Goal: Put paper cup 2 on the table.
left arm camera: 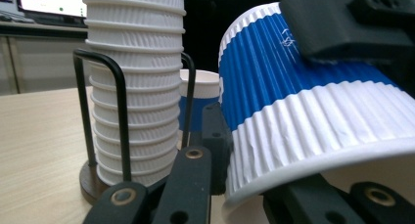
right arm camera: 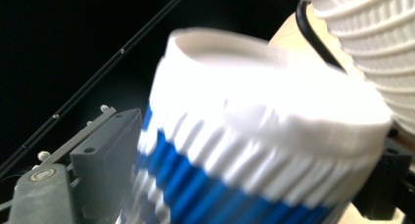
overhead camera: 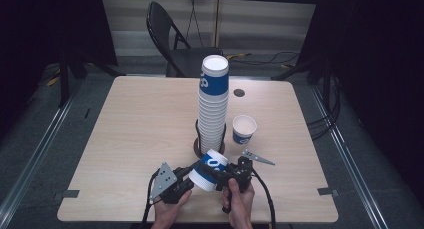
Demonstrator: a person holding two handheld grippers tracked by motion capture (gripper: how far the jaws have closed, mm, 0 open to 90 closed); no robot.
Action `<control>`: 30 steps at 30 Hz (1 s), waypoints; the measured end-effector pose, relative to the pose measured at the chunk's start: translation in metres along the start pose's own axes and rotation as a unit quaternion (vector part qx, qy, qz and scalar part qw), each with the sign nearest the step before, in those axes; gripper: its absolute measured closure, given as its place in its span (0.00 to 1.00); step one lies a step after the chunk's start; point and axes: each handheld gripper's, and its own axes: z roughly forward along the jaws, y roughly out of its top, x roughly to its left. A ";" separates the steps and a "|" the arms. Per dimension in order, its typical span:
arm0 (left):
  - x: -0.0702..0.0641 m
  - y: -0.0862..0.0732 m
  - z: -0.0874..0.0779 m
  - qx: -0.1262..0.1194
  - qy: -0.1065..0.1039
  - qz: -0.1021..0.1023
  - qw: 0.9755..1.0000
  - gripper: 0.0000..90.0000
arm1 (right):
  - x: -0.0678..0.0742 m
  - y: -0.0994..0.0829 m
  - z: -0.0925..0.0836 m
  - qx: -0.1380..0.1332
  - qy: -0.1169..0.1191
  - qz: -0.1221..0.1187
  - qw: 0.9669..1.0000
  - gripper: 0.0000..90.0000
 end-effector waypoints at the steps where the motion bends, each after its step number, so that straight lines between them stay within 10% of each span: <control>1: -0.001 0.001 -0.001 0.010 -0.009 0.007 1.000 0.94 | 0.000 0.002 -0.002 -0.004 -0.004 -0.003 1.000 0.15; 16: 0.013 0.005 -0.012 0.079 -0.027 0.012 0.996 0.93 | 0.000 0.009 -0.010 -0.023 -0.037 -0.043 0.998 0.15; 30: 0.030 0.017 -0.021 0.125 0.000 0.009 0.992 0.94 | 0.008 0.009 -0.023 -0.019 -0.071 -0.162 0.984 0.15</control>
